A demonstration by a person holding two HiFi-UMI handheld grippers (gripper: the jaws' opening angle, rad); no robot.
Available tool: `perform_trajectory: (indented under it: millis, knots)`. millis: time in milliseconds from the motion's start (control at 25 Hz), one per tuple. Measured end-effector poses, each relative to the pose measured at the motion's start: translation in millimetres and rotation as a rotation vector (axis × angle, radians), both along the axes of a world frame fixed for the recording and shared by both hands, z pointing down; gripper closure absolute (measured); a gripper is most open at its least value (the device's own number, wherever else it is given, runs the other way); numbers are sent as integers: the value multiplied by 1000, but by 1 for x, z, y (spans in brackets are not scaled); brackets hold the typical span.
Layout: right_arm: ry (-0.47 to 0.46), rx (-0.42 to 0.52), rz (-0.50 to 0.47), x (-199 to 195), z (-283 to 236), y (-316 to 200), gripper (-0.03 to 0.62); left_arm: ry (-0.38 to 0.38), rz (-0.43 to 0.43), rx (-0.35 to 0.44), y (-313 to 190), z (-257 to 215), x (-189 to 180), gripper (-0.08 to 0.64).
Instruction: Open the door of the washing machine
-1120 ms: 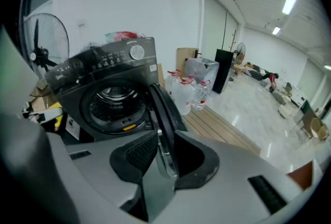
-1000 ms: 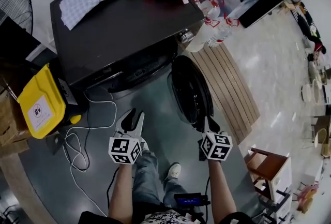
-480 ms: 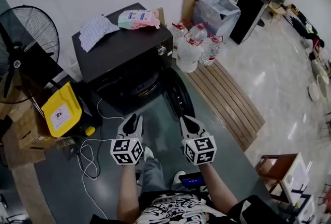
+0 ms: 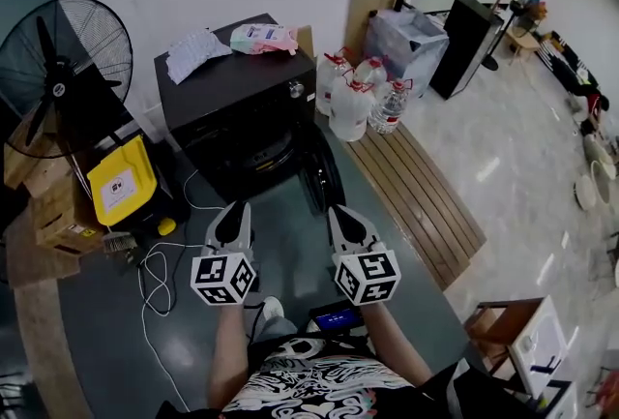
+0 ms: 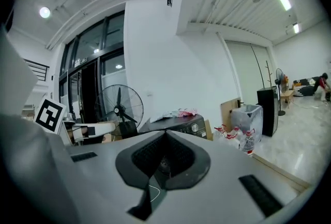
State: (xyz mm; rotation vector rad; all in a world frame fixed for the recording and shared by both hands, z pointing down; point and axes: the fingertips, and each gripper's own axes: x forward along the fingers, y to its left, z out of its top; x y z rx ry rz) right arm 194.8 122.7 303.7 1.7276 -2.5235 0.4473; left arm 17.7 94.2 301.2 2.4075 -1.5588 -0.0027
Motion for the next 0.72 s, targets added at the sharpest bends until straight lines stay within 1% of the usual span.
perform_trajectory:
  millis: [160,280,400,520,560,720]
  knots:
    - [34,7,23,7,-4,3,591,-25,-2,0,8,3,-1,508]
    - [51,23,26,7,-8,4,591,-40,-39,-3,8,4,-9,532]
    - [48,21,22,7,-7,5,591,-12,-55,14,10,0,-15,532]
    - [48,24,18,7,-8,4,591,63,-51,53,12,-11,-18,532]
    - [47,25,16,7,-8,3,591,69,-55,54,11,-11,-19,532]
    - [44,20,12,10,-7,0,591,45,-65,38,7,-8,-19,532]
